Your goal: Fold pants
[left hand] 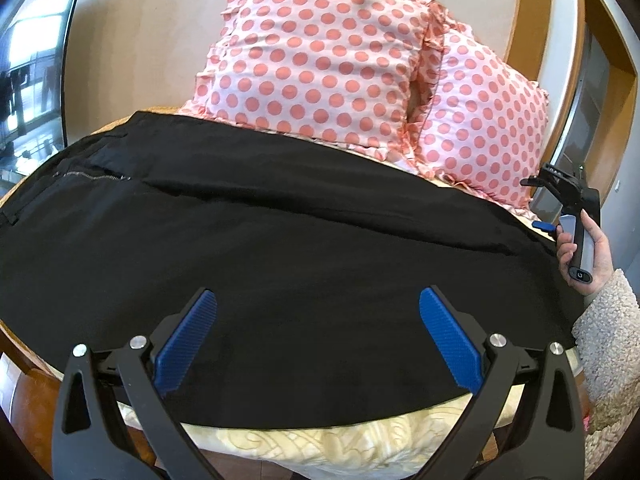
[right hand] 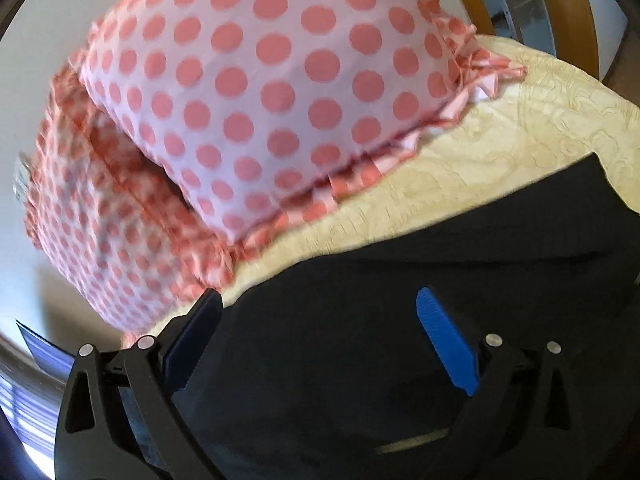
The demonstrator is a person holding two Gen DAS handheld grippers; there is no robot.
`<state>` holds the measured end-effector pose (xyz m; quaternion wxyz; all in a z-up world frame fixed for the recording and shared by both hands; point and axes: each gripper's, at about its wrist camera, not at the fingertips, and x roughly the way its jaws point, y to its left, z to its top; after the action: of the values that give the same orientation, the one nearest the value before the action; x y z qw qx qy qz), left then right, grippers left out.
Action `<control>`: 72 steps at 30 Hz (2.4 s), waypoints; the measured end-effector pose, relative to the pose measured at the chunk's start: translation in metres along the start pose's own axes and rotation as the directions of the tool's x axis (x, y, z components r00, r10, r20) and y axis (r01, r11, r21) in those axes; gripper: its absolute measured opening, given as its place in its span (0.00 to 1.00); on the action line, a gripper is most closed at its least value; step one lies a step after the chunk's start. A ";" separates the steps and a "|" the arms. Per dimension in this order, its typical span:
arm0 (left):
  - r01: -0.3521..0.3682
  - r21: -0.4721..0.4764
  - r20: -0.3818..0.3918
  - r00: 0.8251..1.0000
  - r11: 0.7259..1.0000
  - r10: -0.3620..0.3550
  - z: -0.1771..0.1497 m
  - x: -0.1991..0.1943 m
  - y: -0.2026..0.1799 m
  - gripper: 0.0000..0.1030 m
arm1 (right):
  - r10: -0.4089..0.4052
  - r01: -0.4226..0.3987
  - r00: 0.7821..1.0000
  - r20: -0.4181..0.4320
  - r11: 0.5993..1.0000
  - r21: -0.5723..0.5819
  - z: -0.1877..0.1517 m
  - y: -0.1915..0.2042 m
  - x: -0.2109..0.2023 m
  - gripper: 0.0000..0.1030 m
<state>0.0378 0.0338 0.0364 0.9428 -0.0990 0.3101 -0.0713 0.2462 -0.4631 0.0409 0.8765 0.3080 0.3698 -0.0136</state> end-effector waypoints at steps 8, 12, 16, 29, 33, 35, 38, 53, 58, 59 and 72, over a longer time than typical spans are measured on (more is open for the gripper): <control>0.013 -0.034 -0.033 0.999 0.999 -0.014 -0.002 0.015 0.011 0.98 | -0.093 0.100 0.972 0.218 0.995 -0.022 -0.008 0.005 -0.033 0.99; 0.011 -0.025 -0.039 0.999 1.000 -0.012 -0.004 0.018 0.011 0.98 | -0.172 0.172 0.985 0.002 0.985 0.007 0.007 -0.003 -0.006 0.99; 0.005 -0.036 -0.034 0.999 0.999 -0.007 -0.003 0.017 0.015 0.98 | 0.038 -0.013 0.996 -0.083 0.961 0.275 0.001 -0.035 0.011 0.99; -0.006 -0.048 -0.032 0.999 0.999 0.004 -0.004 0.015 0.018 0.98 | 0.024 -0.136 0.984 0.174 0.733 0.667 -0.001 -0.117 0.005 0.25; -0.012 -0.051 -0.029 1.000 0.999 0.011 -0.004 0.013 0.018 0.98 | 0.068 -0.194 0.975 0.212 0.724 0.661 -0.015 -0.141 -0.002 0.03; -0.014 -0.047 -0.028 1.000 0.999 0.013 -0.003 0.013 0.016 0.98 | 0.075 -0.217 0.965 0.249 0.762 0.610 -0.019 -0.136 -0.020 0.03; -0.006 -0.047 -0.022 1.000 0.999 0.005 -0.002 0.010 0.016 0.98 | 0.138 -0.306 0.931 0.339 0.800 0.515 -0.030 -0.120 -0.058 0.03; -0.006 -0.076 0.022 1.000 0.997 0.008 0.145 0.048 0.049 0.98 | 0.219 -0.407 0.882 0.418 0.801 0.439 -0.170 -0.145 -0.155 0.03; -0.112 -0.124 -0.109 0.989 0.986 0.099 0.207 0.141 0.059 0.97 | 0.218 -0.404 0.878 0.425 0.813 0.418 -0.166 -0.144 -0.157 0.03; -0.143 -0.119 -0.136 0.983 0.983 0.126 0.216 0.161 0.060 0.95 | 0.219 -0.405 0.878 0.426 0.814 0.415 -0.165 -0.144 -0.159 0.03; -0.351 -0.362 -0.372 0.904 0.864 0.212 0.219 0.234 0.145 0.09 | 0.215 -0.374 0.889 0.403 0.850 0.371 -0.139 -0.143 -0.162 0.03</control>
<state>0.3666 0.1601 0.0420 0.8362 -0.2396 0.4780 0.1224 0.0036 -0.5351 -0.0030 0.8266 0.5438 0.1441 -0.0142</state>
